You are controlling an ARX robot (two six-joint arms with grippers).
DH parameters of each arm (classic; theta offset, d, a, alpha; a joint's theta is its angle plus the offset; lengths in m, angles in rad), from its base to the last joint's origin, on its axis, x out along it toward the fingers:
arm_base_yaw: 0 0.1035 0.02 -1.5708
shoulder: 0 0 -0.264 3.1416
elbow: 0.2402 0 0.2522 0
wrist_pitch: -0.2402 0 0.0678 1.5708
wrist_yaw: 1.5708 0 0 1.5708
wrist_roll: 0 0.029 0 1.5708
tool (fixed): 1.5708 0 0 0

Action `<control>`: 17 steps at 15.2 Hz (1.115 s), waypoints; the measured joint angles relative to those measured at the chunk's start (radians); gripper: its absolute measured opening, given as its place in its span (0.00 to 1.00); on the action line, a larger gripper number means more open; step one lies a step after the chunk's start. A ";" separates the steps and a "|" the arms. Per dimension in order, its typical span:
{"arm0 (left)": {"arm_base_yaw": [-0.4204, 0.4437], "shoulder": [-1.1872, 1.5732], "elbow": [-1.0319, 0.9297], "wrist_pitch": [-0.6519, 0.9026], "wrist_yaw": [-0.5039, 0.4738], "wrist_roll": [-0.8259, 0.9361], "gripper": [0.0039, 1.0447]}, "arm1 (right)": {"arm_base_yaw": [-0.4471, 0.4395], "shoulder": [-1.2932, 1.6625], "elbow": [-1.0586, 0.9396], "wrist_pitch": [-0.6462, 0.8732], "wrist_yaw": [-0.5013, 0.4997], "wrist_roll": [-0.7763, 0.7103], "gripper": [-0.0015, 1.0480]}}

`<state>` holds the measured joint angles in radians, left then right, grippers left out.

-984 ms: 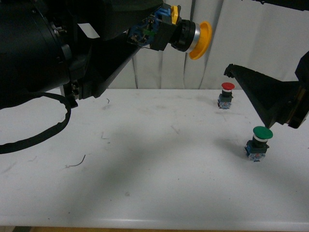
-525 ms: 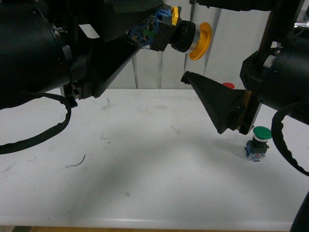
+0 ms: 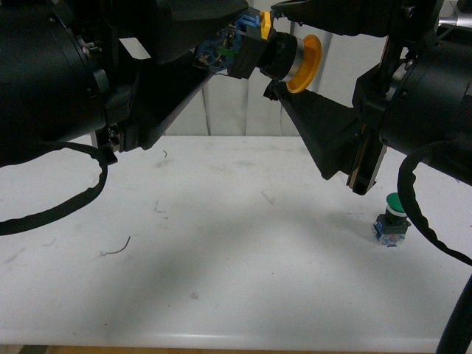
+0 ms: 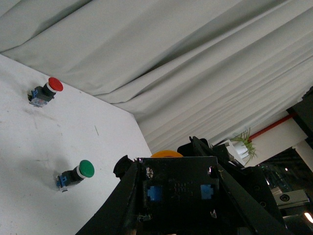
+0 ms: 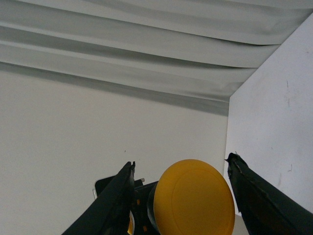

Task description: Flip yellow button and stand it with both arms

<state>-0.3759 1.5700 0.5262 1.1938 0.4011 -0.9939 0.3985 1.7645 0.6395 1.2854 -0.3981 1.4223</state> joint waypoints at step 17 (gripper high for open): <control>0.078 -0.464 -0.162 -0.406 -0.156 0.251 0.94 | -0.100 0.003 0.018 -0.003 0.000 0.000 0.34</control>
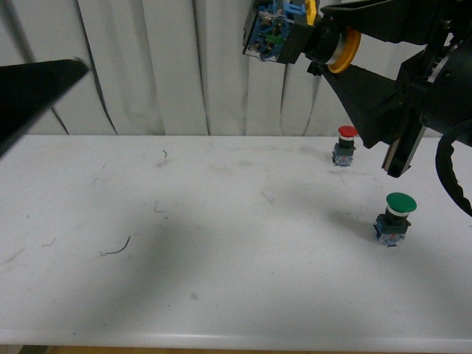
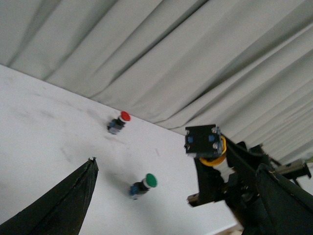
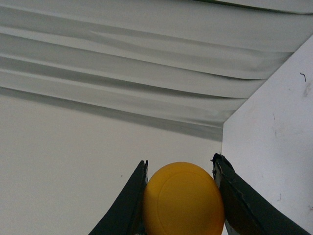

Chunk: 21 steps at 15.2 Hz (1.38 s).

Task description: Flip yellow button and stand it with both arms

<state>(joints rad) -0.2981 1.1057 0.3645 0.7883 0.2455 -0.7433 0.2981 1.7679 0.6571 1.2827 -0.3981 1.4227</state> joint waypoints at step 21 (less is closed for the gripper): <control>0.298 -1.062 -0.315 -0.796 -0.246 0.729 0.01 | 0.016 -0.009 0.000 -0.002 0.000 -0.018 0.34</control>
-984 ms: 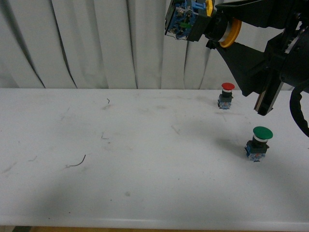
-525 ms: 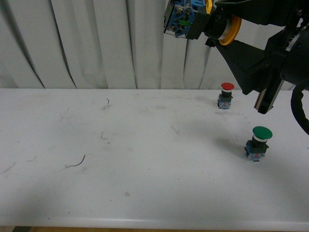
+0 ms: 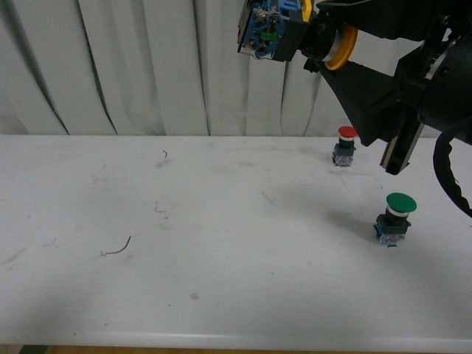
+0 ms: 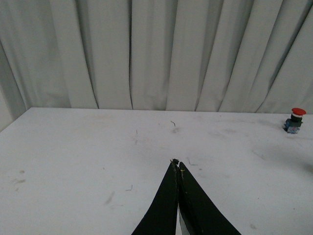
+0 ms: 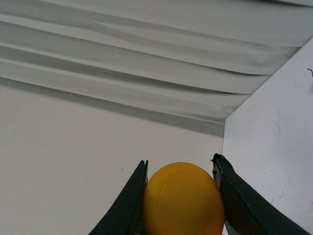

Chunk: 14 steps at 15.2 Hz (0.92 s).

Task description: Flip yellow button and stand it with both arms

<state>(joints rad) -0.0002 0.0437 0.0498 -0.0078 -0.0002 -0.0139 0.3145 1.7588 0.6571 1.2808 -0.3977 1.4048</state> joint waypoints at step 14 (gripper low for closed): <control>0.000 -0.036 -0.040 0.005 0.000 0.000 0.77 | -0.003 -0.129 0.038 -0.264 0.369 -0.752 0.34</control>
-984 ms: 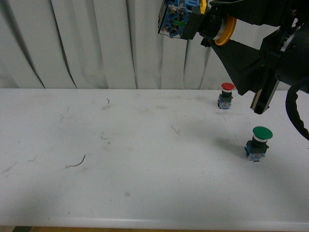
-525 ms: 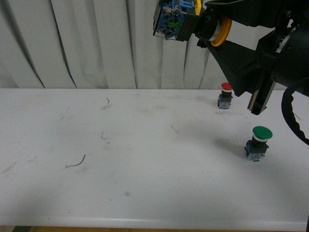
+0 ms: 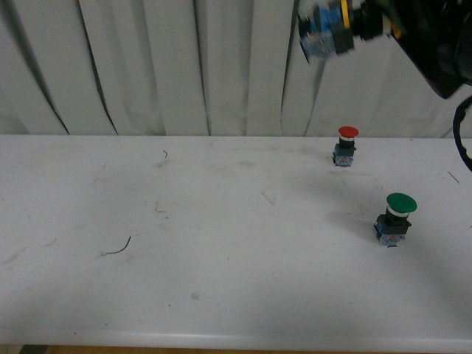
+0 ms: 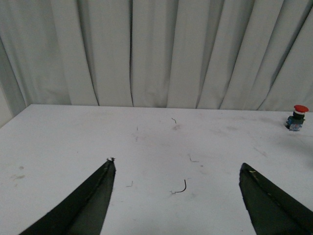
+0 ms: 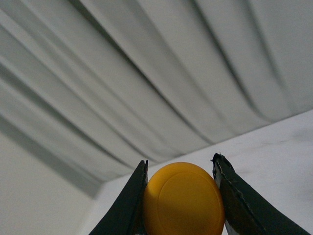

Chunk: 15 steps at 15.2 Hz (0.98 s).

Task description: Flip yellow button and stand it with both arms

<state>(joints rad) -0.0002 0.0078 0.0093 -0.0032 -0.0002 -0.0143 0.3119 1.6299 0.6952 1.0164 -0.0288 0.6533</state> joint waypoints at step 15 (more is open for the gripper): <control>0.000 0.000 0.000 0.000 0.000 0.000 0.94 | -0.209 0.351 0.422 -0.394 0.316 -0.777 0.34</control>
<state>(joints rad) -0.0002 0.0078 0.0093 -0.0032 -0.0002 -0.0139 0.1032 1.9812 1.1172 0.6220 0.2874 -0.1238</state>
